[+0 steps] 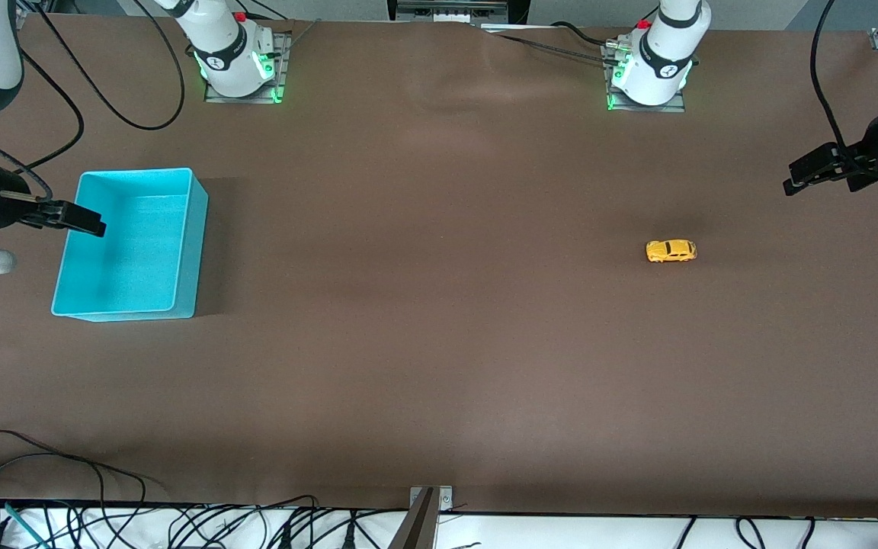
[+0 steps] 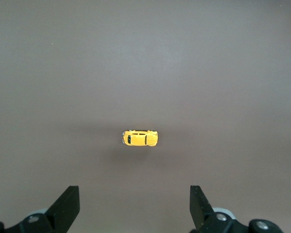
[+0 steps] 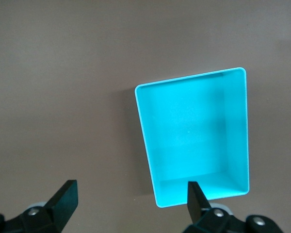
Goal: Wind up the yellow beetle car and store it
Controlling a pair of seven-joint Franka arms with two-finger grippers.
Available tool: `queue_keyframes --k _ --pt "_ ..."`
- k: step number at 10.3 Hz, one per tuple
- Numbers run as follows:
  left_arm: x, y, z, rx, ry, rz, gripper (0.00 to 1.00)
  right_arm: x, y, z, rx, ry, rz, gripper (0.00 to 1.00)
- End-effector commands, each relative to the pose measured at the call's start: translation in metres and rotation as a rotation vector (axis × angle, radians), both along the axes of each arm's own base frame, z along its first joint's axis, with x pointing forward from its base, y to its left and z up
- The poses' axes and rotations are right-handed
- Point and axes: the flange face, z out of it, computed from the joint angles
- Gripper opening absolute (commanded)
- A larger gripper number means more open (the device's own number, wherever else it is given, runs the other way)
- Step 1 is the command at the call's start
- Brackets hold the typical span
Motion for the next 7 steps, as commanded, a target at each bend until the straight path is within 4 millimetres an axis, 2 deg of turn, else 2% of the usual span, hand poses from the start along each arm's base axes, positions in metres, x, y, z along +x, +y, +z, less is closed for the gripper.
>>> queue_keyframes --k 1,7 --pt "0.0037 0.0023 0.0048 -0.006 0.003 -0.018 1.0 -0.001 0.0007 0.0005 0.018 -0.001 -0.009 1.0" --pt "0.0037 0.0023 0.0048 -0.006 0.003 -0.018 1.0 -0.001 0.0001 0.0005 0.013 -0.001 -0.003 1.0"
